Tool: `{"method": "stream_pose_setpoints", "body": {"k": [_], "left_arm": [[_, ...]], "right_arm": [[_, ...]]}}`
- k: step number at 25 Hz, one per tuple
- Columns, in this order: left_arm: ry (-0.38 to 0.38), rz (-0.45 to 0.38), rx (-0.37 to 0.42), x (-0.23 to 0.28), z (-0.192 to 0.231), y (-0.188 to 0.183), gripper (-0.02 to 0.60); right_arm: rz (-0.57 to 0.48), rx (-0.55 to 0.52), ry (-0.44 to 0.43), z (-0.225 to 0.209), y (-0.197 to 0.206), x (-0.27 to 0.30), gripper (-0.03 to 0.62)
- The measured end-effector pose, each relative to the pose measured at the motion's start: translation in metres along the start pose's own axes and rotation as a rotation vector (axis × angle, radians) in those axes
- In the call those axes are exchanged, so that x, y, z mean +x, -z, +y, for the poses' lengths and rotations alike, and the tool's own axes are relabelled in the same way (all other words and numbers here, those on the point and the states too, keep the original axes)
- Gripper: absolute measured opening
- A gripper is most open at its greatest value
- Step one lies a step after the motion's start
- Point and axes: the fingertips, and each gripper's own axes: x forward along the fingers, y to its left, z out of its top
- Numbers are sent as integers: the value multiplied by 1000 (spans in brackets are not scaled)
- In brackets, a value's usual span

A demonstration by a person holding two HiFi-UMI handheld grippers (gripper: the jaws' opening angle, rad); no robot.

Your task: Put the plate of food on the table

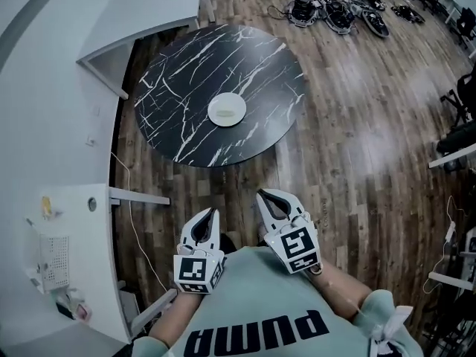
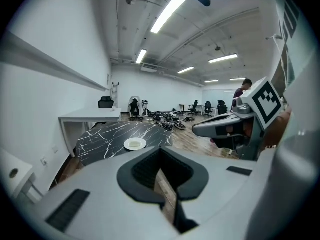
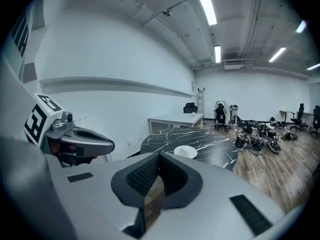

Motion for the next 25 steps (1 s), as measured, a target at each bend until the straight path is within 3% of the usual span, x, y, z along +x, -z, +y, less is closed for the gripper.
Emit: {"method": "stream_pose_setpoints", "body": {"k": [8,25], "left_arm": [[-27,-28,-22,-1,-13,4,6],[-10,-20,-7,21,-27,6,6]], "right_arm": [[-6,-18,15,-7,9,-18,9],[-11,1,57,-30,24,-33,8]]}}
